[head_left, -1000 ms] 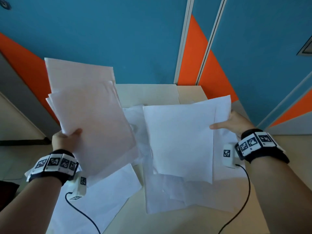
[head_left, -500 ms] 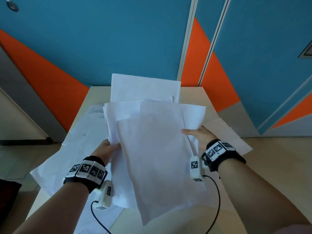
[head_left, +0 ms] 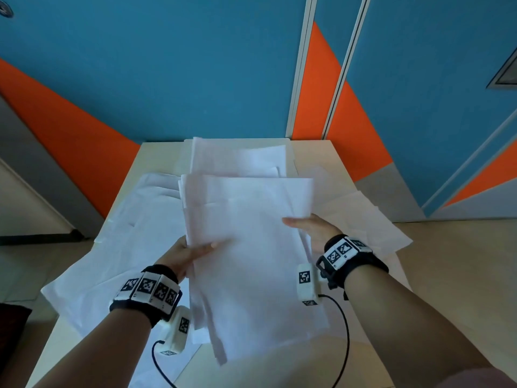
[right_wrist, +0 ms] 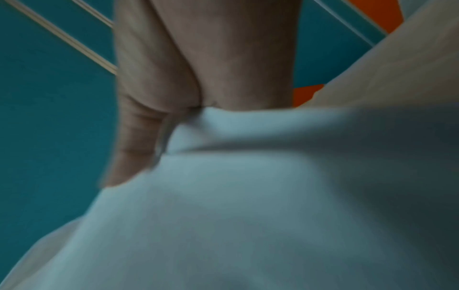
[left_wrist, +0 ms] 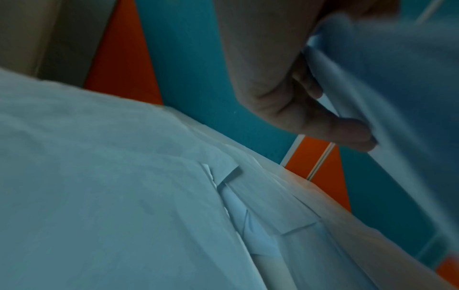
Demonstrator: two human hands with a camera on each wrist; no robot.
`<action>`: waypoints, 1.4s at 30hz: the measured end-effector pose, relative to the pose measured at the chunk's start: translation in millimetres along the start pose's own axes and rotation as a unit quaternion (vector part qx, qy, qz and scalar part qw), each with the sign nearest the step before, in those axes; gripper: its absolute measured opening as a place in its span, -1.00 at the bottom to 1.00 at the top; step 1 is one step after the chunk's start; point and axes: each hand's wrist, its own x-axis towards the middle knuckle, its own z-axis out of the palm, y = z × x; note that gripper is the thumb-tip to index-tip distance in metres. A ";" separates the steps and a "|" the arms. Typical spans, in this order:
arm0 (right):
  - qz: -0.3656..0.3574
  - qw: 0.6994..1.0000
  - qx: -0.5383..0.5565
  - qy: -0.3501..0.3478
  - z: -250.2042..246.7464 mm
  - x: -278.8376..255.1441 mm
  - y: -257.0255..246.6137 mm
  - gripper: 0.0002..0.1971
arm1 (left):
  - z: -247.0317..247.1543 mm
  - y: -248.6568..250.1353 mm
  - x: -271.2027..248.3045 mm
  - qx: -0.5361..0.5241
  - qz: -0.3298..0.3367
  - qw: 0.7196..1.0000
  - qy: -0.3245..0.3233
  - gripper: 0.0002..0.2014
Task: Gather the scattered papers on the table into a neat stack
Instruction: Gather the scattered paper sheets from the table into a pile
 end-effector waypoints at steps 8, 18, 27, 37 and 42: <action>0.004 0.999 -0.030 -0.024 -3.2 31.8 20.3 0.45 | 10.3 1.4 8.1 0.082 0.014 0.997 0.001 -0.36; 0.035 0.934 -0.291 0.206 -85.0 25.0 53.3 -0.60 | -2.1 -11.4 31.9 0.200 -0.022 0.940 0.275 -0.63; 0.227 0.857 -0.406 0.222 -116.8 42.5 90.2 0.17 | -15.2 -19.3 24.3 0.178 -0.092 0.916 0.347 -0.58; 0.208 0.884 -0.313 0.279 -101.1 47.3 95.6 -0.16 | -4.7 -24.6 21.1 0.172 -0.103 0.914 0.353 -0.56; 0.121 0.923 -0.252 0.262 -100.0 36.9 91.6 -0.44 | -0.9 -24.9 20.3 0.167 -0.097 0.919 0.345 -0.59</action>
